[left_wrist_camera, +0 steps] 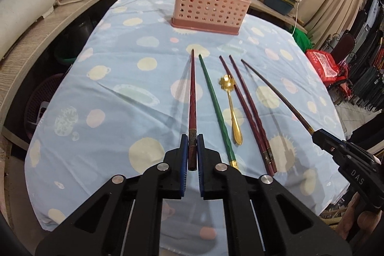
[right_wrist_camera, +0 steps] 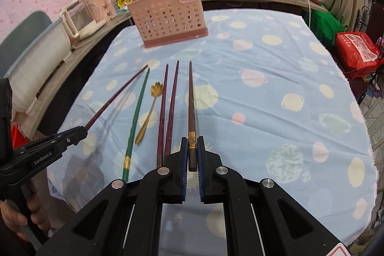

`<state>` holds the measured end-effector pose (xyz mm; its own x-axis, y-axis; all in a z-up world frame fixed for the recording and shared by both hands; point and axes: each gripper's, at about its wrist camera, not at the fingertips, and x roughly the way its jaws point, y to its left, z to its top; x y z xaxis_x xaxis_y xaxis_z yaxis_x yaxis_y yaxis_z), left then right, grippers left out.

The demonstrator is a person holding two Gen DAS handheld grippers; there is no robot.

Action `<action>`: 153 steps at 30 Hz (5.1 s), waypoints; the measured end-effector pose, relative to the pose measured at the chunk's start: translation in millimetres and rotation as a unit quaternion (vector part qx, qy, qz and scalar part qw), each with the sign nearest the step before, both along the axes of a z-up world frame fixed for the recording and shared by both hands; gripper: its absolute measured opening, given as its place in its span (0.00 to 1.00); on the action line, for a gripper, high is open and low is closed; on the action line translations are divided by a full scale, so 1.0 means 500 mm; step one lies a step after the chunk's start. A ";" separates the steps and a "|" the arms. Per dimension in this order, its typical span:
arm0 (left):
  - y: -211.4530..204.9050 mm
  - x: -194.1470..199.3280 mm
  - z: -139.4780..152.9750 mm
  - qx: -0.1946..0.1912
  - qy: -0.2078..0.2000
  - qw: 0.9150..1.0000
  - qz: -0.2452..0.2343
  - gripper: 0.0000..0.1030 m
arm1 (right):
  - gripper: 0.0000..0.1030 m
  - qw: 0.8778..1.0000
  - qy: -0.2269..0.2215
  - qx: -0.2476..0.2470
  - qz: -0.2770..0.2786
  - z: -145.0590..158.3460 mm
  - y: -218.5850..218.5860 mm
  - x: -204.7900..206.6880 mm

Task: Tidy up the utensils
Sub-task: 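Lift both chopsticks and carry them with both tools to the pink basket, then lower both chopsticks into the pink basket and open both tools, then move both open tools back over the remaining utensils, then grasp the green chopstick with the left tool while the right tool grasps a dark-red chopstick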

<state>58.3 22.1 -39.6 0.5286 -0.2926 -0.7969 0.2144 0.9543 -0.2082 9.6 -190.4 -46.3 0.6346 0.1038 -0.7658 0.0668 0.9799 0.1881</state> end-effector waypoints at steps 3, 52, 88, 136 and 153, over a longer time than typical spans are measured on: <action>0.009 0.000 0.026 -0.005 -0.012 1.000 0.004 0.07 | 0.07 1.000 -0.019 0.008 -0.006 0.032 -0.010 -0.002; 0.010 0.392 0.544 -0.064 -0.288 0.954 0.049 0.07 | 0.07 0.961 -0.273 0.042 -0.011 0.505 -0.067 0.430; 0.031 0.504 0.317 -0.051 -0.177 0.978 0.094 0.48 | 0.34 0.982 -0.181 0.039 -0.037 0.298 -0.066 0.527; -0.084 -0.013 -0.073 -0.001 0.053 0.998 -0.038 0.51 | 0.34 0.999 0.030 0.001 -0.024 -0.060 -0.013 0.020; -0.078 -0.006 -0.104 0.019 0.066 0.997 -0.037 0.07 | 0.34 0.999 0.041 0.004 0.004 -0.075 0.022 0.022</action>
